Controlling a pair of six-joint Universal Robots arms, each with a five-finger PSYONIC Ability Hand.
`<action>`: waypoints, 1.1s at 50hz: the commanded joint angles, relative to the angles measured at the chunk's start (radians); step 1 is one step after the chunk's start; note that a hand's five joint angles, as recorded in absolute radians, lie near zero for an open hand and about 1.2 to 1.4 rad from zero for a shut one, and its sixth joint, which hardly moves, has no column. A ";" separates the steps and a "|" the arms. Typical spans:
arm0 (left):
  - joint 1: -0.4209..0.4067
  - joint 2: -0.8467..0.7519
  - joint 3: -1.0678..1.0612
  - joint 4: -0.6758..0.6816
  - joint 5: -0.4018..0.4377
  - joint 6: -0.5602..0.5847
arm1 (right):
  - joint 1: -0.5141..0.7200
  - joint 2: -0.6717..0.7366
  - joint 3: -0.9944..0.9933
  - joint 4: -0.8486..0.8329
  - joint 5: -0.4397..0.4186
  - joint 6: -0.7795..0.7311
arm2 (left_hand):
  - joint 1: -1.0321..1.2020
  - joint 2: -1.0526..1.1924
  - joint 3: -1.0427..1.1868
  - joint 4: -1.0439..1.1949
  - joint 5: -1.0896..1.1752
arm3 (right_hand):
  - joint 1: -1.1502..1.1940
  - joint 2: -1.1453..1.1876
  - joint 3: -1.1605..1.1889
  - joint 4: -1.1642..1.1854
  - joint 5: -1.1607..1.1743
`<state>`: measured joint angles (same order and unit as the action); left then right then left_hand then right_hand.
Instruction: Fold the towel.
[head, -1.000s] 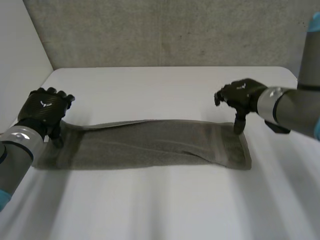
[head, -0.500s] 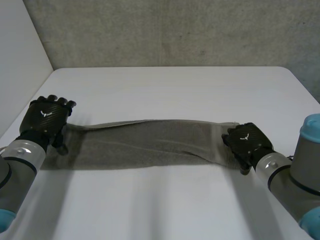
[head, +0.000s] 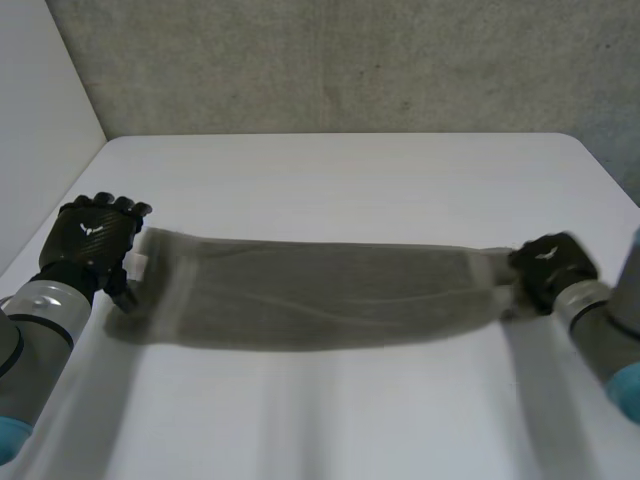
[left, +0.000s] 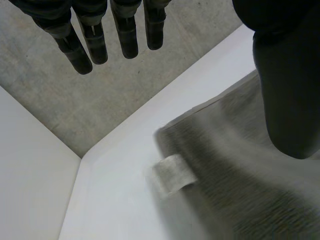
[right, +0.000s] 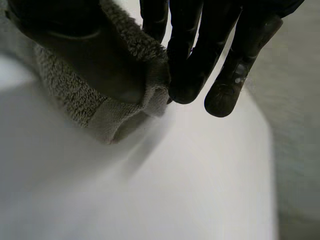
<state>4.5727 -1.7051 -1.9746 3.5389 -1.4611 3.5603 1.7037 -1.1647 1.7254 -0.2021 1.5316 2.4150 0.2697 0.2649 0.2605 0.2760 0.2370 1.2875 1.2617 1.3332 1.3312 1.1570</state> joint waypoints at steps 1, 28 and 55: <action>0.006 0.001 0.002 0.000 0.001 0.000 | -0.189 -0.125 -0.035 0.004 -0.001 -0.103 | -0.077 -0.072 -0.068 -0.083 -0.219 | 0.109 0.135 0.063 0.065 0.065; 0.009 0.002 0.000 0.000 -0.001 -0.003 | 0.816 0.262 -0.599 0.176 0.159 -0.062 | -0.077 -0.072 -0.068 -0.083 -0.219 | -0.030 -0.004 -0.075 -0.073 -0.074; -0.125 -0.008 0.002 0.000 0.004 0.003 | 0.392 -0.055 -0.035 0.227 0.015 0.016 | -0.062 -0.057 -0.053 -0.068 -0.204 | -1.056 -1.030 -1.102 -1.100 -1.100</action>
<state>4.5285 -1.7134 -1.9729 3.5395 -1.4603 3.5620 2.2099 -1.1985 1.5127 0.0325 1.6215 2.4400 0.2696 0.2609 0.2566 0.2760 0.2330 0.2234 0.2364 0.2304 0.2442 0.0583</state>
